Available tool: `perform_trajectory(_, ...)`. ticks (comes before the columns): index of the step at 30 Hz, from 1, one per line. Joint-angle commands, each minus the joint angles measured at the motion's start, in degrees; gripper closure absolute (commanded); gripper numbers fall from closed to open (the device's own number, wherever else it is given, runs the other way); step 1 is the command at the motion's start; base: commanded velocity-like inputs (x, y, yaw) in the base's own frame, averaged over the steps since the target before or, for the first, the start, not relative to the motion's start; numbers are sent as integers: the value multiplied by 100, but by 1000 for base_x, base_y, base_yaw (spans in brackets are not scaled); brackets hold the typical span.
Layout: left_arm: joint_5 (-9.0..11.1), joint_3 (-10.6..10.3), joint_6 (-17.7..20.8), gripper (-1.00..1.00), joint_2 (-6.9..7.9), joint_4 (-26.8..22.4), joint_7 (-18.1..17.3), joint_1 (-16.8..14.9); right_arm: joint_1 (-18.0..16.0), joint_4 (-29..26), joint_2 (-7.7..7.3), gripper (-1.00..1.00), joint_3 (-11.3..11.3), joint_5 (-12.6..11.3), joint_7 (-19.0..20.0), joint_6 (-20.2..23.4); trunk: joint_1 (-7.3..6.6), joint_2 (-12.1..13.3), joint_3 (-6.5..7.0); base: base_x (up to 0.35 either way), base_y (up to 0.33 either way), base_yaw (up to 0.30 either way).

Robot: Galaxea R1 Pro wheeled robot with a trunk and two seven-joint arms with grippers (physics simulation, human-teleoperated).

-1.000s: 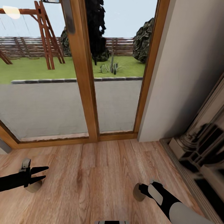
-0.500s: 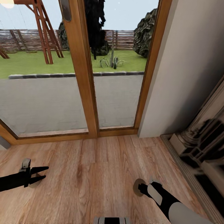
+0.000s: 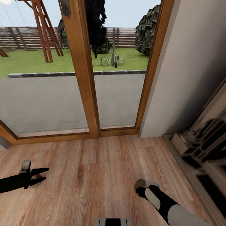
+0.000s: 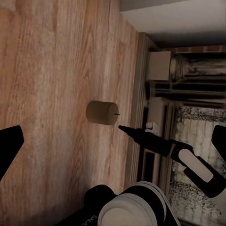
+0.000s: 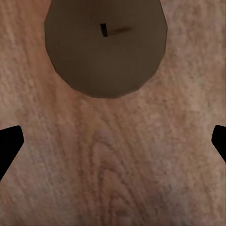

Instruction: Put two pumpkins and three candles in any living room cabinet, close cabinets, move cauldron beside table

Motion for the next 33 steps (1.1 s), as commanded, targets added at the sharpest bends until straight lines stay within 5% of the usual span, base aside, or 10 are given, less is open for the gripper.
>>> perform_trajectory(1,-1,0,0,-100,0,0,-1,1,0,0,-1,-100,3,-1,-2,-1,0,0,0,0,0,0)
perform_trajectory(33,-14,-5,0,-100,-9,0,-2,2,0,1,6,-100,3,-15,-9,-15,0,0,0,86,6,0)
